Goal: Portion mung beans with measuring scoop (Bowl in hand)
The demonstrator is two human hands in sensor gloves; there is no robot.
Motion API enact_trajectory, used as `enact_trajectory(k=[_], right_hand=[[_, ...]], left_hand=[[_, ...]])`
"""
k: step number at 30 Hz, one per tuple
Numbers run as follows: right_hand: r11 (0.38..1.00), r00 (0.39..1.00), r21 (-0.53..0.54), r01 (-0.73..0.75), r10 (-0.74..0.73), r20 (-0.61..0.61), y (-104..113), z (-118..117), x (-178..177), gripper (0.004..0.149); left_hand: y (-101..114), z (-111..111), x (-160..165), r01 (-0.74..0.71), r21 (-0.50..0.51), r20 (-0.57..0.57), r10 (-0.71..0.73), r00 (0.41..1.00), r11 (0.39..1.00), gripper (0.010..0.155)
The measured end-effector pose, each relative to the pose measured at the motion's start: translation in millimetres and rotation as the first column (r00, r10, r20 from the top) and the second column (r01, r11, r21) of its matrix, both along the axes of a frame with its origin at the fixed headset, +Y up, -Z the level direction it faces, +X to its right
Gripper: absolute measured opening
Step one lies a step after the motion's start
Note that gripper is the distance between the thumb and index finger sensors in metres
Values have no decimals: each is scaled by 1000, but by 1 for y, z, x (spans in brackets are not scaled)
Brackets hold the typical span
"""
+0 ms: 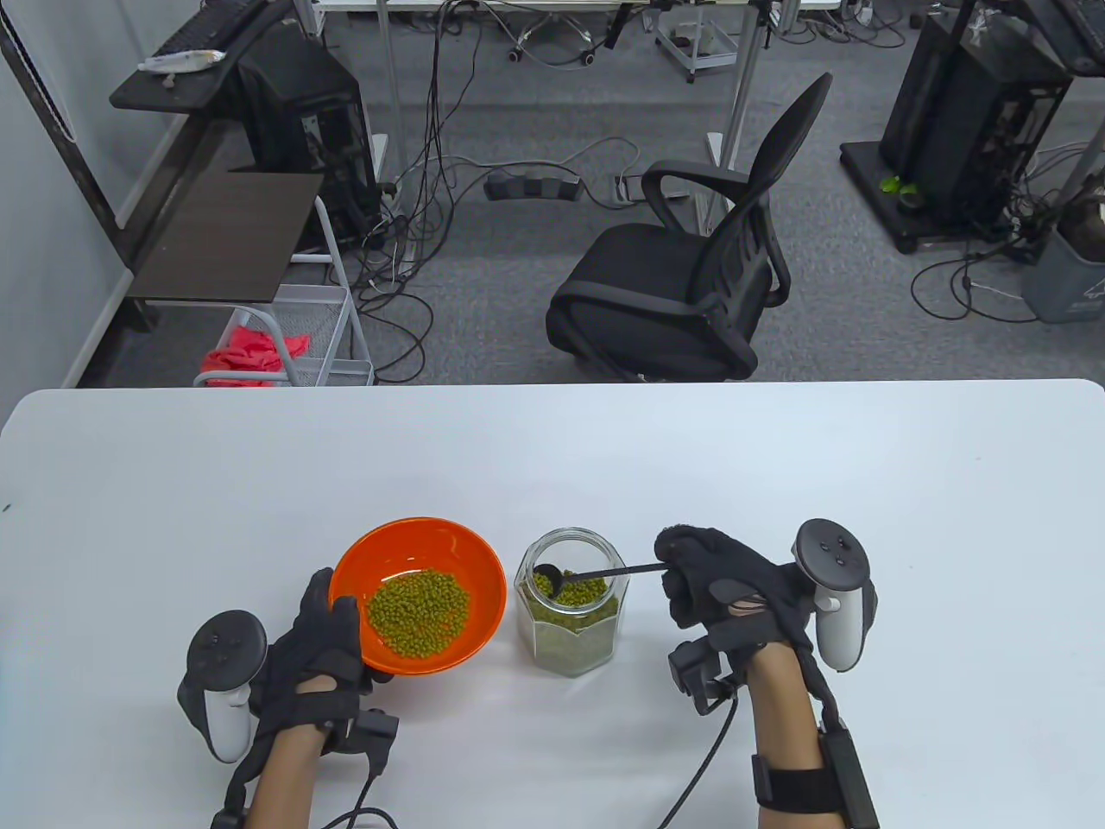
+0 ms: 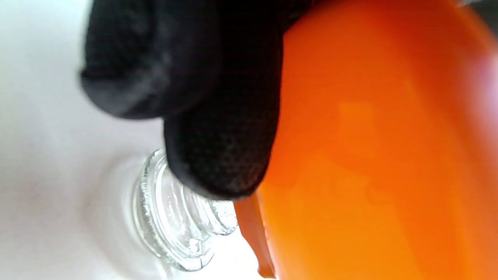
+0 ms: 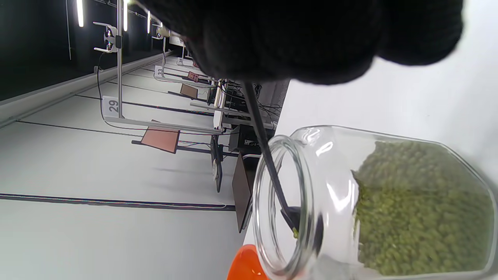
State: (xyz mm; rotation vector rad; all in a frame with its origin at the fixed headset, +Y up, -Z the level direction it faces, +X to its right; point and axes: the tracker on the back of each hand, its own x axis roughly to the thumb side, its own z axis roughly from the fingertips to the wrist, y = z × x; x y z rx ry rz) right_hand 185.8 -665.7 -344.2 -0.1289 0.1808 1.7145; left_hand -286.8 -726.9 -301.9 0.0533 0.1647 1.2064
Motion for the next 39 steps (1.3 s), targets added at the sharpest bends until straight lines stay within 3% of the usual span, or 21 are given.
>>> enact_trajectory(k=[16,32,39], right_hand=[[988,992,95,123,-126,25,24,15,27,39],[982,992,186,32,-9,-127,36,22,-48,40],[958,969,274,-82,142,-204,39,26,-76,41]], left_hand=[[0,0,0,3,0,1,-3,1000,1000,66],[0,0,2,10,-3,5,-10,1000,1000,66],[-1,0,2,9,-4,5,-9,1000,1000,66]])
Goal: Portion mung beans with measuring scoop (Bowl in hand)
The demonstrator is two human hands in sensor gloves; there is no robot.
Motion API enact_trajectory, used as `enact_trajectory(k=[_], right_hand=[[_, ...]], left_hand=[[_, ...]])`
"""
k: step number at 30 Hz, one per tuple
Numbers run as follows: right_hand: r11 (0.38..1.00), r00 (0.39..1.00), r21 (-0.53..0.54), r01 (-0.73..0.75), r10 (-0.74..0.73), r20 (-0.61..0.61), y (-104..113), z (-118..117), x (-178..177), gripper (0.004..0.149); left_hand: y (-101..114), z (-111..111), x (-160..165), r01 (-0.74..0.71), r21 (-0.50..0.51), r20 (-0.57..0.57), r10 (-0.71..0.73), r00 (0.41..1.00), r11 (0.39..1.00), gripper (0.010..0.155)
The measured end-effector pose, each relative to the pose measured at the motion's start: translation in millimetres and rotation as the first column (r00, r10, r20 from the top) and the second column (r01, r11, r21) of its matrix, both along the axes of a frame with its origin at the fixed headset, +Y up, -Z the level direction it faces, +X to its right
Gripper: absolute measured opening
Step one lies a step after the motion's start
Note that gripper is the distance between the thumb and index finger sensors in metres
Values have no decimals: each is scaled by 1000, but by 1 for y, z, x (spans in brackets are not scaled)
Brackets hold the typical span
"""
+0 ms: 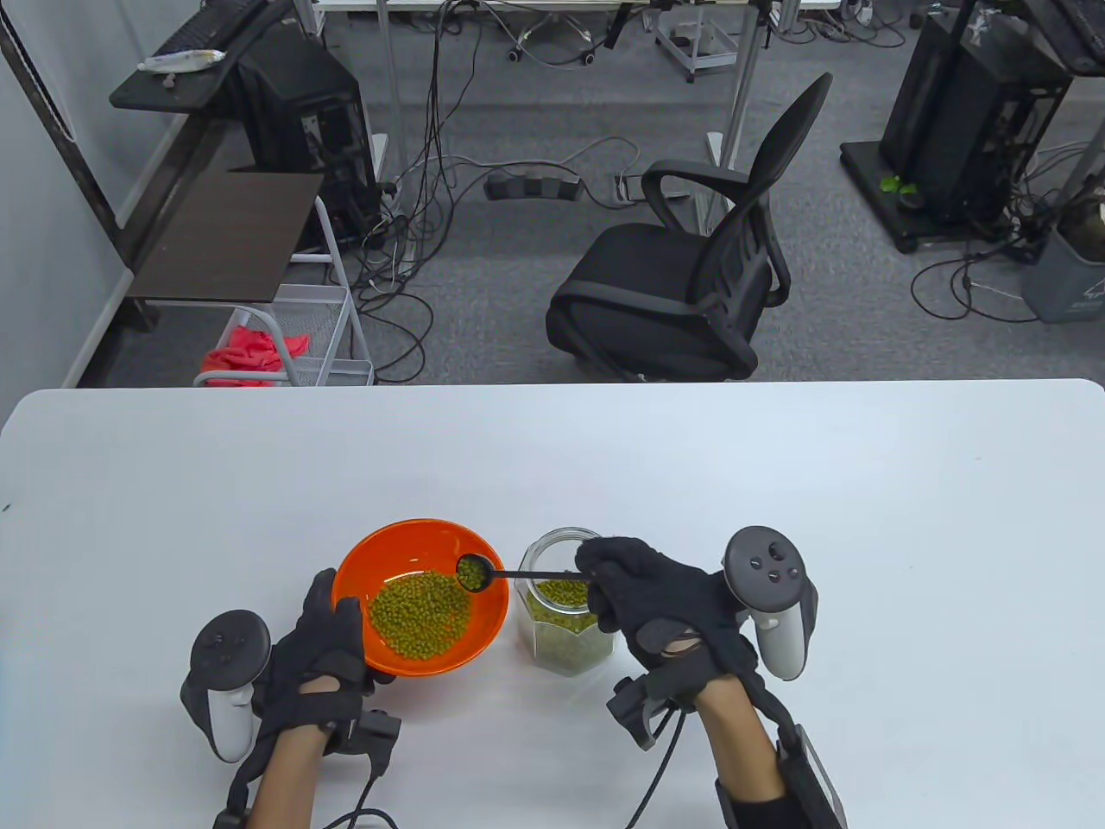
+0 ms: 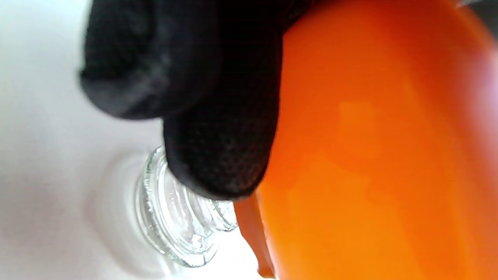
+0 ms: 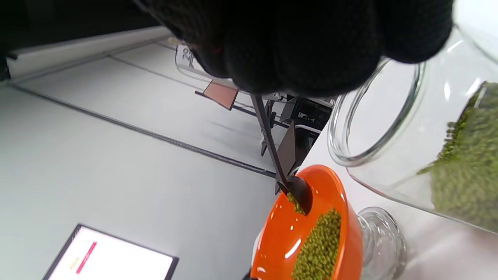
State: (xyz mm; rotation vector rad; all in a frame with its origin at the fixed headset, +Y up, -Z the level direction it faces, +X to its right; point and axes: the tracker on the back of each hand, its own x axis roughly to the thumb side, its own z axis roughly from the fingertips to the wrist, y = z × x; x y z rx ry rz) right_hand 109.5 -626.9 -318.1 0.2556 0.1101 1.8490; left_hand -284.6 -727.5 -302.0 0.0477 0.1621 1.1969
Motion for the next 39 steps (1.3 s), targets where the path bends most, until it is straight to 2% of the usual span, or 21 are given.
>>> enact_trajectory(k=[12,18,24,29,39], right_hand=[[986,982,94,-135,146,-121,9,10,-23,42],[966,969,172,-193,215,-123,16,15,-27,40],[956,958,199,-217,248,-142,19,17,-28,39],[949,959,214,-232,260,-114,21,17,-25,39],[978,991,167,-128,122,46,17,11,-4,41]], left_hand=[[0,0,0,0,0,0,0,1000,1000,66],[0,0,0,-4,1,2,4,1000,1000,66],[0,0,0,-4,1,1,4,1000,1000,66],[0,0,0,-4,1,1,4,1000,1000,66],[0,0,0,1,-1,-4,-1,1000,1000,66]])
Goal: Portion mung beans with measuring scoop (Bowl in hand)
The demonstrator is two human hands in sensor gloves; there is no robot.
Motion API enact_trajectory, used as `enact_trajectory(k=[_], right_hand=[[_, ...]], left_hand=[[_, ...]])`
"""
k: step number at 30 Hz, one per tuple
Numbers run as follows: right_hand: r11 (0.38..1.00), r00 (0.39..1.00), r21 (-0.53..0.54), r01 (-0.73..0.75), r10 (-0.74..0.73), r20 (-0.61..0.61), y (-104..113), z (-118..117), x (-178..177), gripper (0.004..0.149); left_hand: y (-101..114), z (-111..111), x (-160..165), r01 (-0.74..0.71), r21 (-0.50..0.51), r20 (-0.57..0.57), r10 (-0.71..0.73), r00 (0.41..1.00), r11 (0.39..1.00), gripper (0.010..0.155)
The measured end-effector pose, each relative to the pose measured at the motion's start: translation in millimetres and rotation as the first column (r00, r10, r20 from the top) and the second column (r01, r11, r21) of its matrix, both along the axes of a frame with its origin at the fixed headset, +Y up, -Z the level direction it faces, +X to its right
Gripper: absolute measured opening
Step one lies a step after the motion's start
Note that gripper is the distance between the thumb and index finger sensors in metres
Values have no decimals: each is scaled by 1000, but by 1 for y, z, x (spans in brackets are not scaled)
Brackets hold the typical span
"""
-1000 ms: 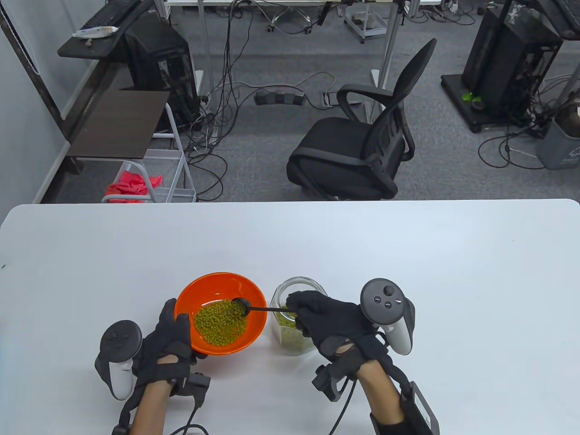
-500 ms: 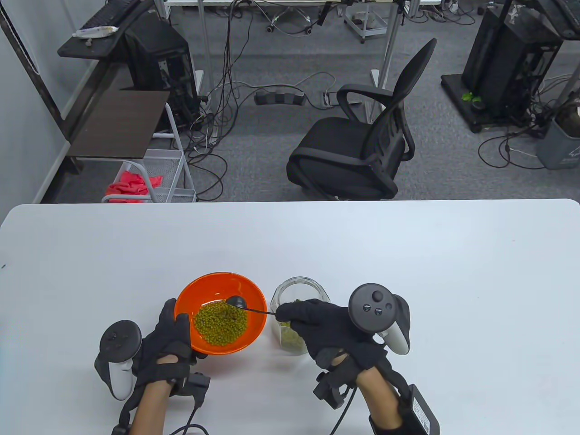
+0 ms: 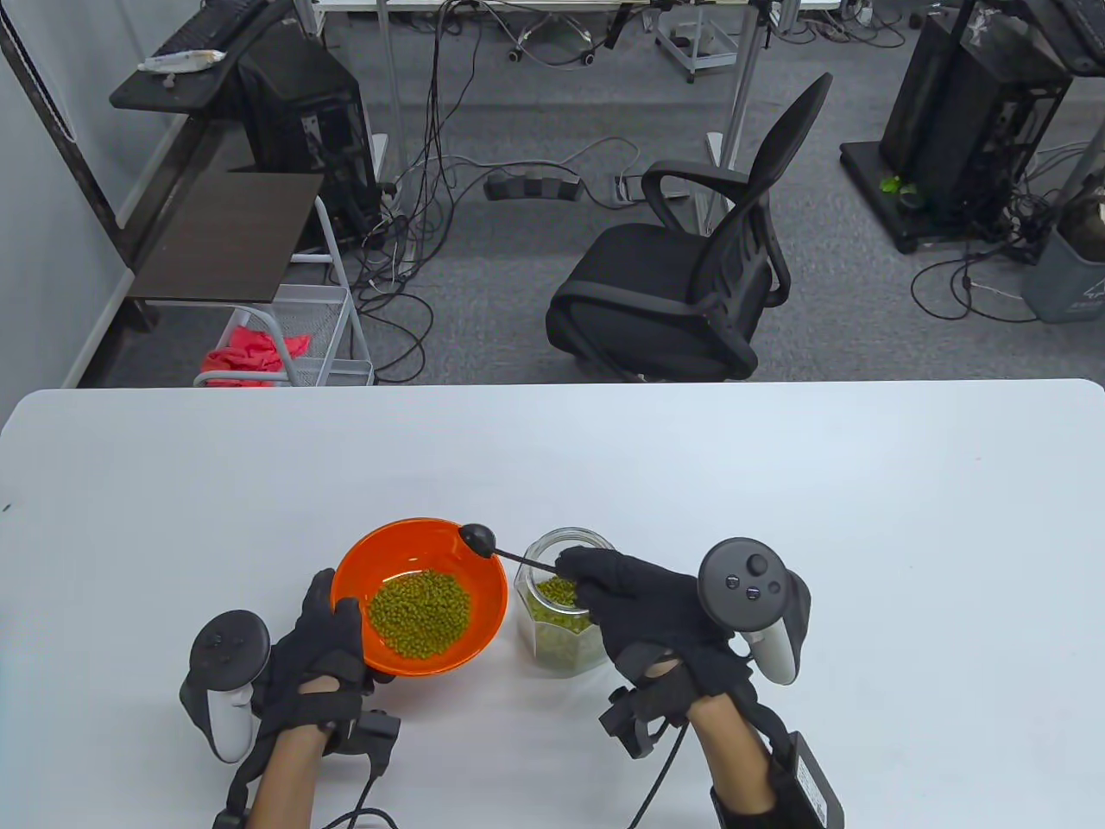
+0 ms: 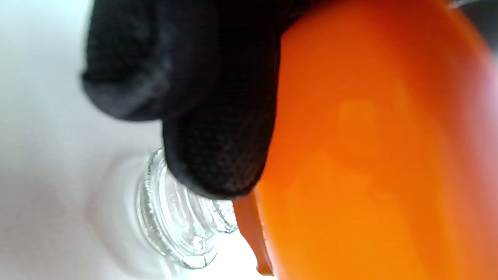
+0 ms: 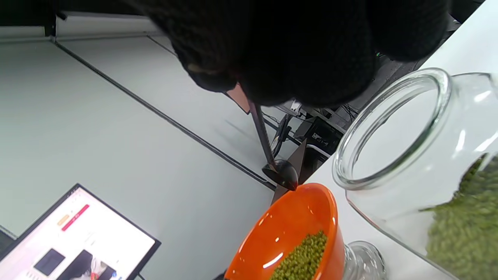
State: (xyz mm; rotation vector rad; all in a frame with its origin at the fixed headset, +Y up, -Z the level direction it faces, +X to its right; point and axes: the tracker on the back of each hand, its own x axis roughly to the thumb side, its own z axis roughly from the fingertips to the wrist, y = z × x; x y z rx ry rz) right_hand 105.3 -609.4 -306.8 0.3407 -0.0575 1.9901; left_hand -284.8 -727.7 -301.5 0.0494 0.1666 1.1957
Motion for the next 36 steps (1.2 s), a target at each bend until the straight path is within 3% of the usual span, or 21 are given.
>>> enact_trajectory(k=[12,19,29,36], right_hand=[[983,975,-8,182,-179,133,-1,-3,30,42],[979,934,29,200,-200,297,-2,-3,57,42],[999,834,16,47,-48,550,-17,-2,97,44],[997,782,-74,-36,74,619,-57,-1,126,45]], left_hand=[[0,0,0,1,0,0,-1,1000,1000,66],[0,0,-1,0,1,-1,0,1000,1000,66],[0,0,-1,-3,1,2,3,1000,1000,66],[1,0,-1,-5,6,0,5,1000,1000,66]])
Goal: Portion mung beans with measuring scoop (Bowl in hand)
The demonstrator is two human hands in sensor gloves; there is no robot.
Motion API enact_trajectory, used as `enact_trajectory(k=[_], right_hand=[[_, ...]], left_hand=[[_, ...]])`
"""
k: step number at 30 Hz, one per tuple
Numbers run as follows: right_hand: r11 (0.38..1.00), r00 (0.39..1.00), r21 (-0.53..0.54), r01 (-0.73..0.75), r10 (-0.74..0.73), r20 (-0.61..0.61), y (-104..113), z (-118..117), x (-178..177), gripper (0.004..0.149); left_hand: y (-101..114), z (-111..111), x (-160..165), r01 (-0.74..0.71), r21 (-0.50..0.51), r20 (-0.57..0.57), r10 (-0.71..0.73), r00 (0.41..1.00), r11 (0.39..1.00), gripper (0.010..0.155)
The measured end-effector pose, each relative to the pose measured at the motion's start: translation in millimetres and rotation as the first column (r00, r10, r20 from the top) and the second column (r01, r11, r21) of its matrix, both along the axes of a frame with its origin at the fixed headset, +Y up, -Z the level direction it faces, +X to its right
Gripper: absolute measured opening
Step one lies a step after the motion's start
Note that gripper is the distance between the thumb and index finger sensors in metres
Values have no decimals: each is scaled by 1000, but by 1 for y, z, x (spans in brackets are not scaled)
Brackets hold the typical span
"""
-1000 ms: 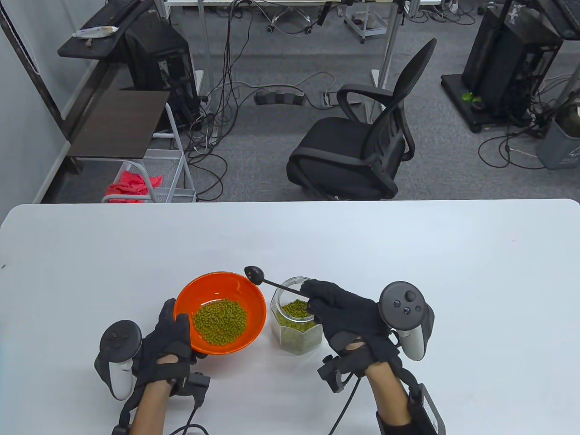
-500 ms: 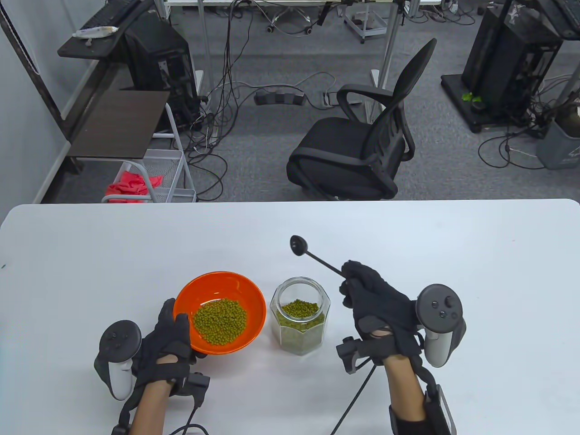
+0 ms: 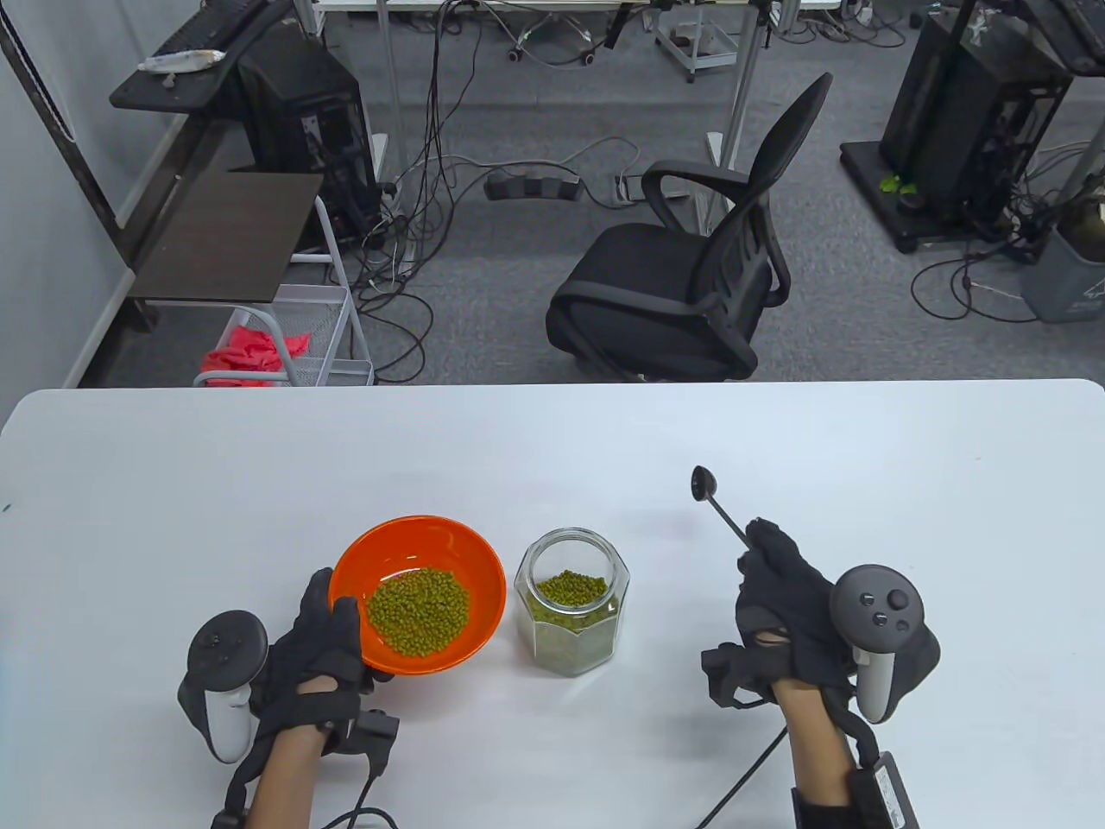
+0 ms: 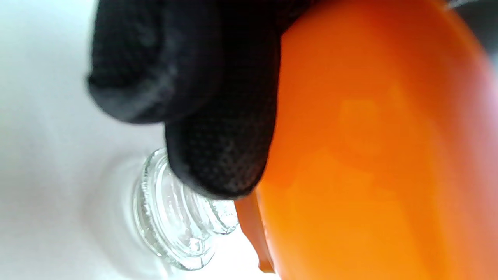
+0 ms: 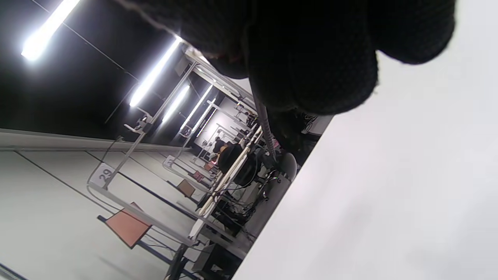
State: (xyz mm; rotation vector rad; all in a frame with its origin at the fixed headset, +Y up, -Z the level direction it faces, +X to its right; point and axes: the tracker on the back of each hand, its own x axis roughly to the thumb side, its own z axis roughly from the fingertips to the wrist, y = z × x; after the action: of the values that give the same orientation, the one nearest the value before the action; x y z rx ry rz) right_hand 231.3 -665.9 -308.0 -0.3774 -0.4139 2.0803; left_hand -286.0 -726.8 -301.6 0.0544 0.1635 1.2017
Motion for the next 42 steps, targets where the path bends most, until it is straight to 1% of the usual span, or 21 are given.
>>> enact_trajectory(k=[5,12,15,18,20,21,22,23,25,28,29,31,36,37,39,42], right_hand=[[999,998,-42,-2,5,62,-28,2,18,45],[994,993,-108,-15,27,115,-51,7,33,45],[987,988,-154,-49,70,139,-59,7,36,45],[967,972,-219,-133,170,162,-62,7,36,44],[916,942,-325,-234,296,157,-65,5,35,43],[904,935,-345,-253,320,154,-66,5,34,43],[872,908,-380,-309,390,155,-68,4,33,42],[861,900,-392,-324,408,153,-69,3,32,42],[774,859,-497,-391,501,104,-71,0,30,41],[689,821,-575,-441,568,51,-75,-3,27,39],[650,806,-606,-458,591,25,-77,-5,25,39],[607,793,-638,-474,609,-10,-79,-6,23,38],[553,791,-676,-487,608,-72,-84,-9,21,38],[535,795,-693,-484,599,-94,-86,-10,22,38],[517,806,-711,-477,580,-118,-89,-11,22,38],[523,813,-709,-472,570,-121,-90,-11,23,39]], left_hand=[[0,0,0,1,-1,-3,-1,1000,1000,66],[0,0,0,-2,-2,0,2,1000,1000,66],[0,0,0,-1,-2,2,1,1000,1000,66],[0,0,0,-1,0,4,1,1000,1000,66],[-1,0,0,0,-1,3,0,1000,1000,66],[-1,0,0,0,-1,2,0,1000,1000,66],[-1,0,0,-1,-2,2,1,1000,1000,66],[-1,0,1,-1,-2,2,1,1000,1000,66],[-1,0,1,0,-1,3,0,1000,1000,66],[-1,0,1,1,-1,2,-1,1000,1000,66],[-1,0,1,1,-1,2,-1,1000,1000,66],[-1,0,1,0,-1,2,0,1000,1000,66],[-1,0,0,0,-1,1,0,1000,1000,66],[-1,0,1,0,-1,1,0,1000,1000,66],[-1,0,0,0,-1,1,0,1000,1000,66],[-1,0,0,0,-1,1,0,1000,1000,66]])
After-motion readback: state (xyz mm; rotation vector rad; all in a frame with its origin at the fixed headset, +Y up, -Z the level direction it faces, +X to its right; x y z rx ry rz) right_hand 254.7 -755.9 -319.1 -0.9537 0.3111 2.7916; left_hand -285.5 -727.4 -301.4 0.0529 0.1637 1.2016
